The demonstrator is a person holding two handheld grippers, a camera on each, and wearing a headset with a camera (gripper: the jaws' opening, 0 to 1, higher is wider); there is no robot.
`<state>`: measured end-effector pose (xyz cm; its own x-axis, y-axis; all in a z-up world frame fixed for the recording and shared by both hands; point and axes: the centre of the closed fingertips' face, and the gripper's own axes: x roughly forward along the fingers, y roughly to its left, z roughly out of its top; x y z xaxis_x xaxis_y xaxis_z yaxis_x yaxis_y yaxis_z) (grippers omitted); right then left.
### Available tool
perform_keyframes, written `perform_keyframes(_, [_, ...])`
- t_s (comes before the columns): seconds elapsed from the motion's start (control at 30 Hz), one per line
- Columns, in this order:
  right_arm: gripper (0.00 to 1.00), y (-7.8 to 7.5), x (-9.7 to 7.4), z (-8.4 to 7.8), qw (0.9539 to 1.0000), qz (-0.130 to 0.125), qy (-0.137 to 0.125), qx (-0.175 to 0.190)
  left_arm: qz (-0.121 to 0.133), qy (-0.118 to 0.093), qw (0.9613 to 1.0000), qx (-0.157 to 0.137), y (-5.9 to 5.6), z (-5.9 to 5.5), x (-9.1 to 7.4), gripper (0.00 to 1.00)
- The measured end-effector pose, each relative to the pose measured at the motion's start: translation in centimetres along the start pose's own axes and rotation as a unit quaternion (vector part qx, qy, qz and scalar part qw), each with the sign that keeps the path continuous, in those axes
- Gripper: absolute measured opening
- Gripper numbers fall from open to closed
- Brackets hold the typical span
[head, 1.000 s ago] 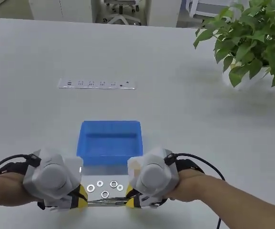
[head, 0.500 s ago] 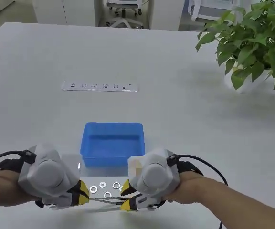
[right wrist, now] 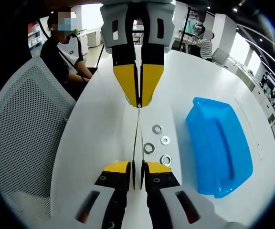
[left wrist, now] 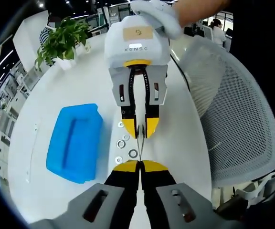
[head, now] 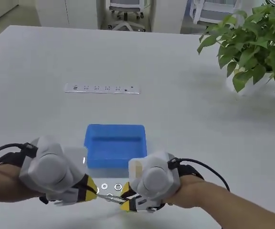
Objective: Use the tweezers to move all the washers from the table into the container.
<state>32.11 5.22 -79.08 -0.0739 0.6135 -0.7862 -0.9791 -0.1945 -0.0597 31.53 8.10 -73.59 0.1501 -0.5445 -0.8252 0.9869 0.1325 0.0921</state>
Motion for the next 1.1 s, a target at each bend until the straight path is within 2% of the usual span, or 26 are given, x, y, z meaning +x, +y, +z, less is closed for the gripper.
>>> perform_keyframes(0.17, [0.12,0.0,-0.2,0.3,1.0000,-0.003,-0.007,0.003,0.000,-0.009,1.0000,0.003,0.0,0.9,-0.5,0.05])
perform_keyframes(0.6, [0.12,0.0,-0.8,2.0,0.9986,-0.010,-0.046,0.023,-0.001,-0.043,0.9989,0.020,0.1,4.1,-2.3,0.05])
perform_keyframes(0.9, [0.12,0.3,-0.6,2.8,0.9975,-0.014,-0.064,0.025,-0.004,-0.065,0.9976,0.025,-0.2,5.4,-2.2,0.05])
perform_keyframes(1.07, [0.11,0.8,-0.4,2.5,0.9982,-0.011,-0.057,0.014,-0.018,-0.076,0.9965,0.031,-1.0,5.8,-1.4,0.05])
perform_keyframes(1.1, [0.11,0.9,-0.5,2.5,0.9981,-0.010,-0.059,0.010,-0.020,-0.085,0.9957,0.032,-1.1,6.2,-1.4,0.05])
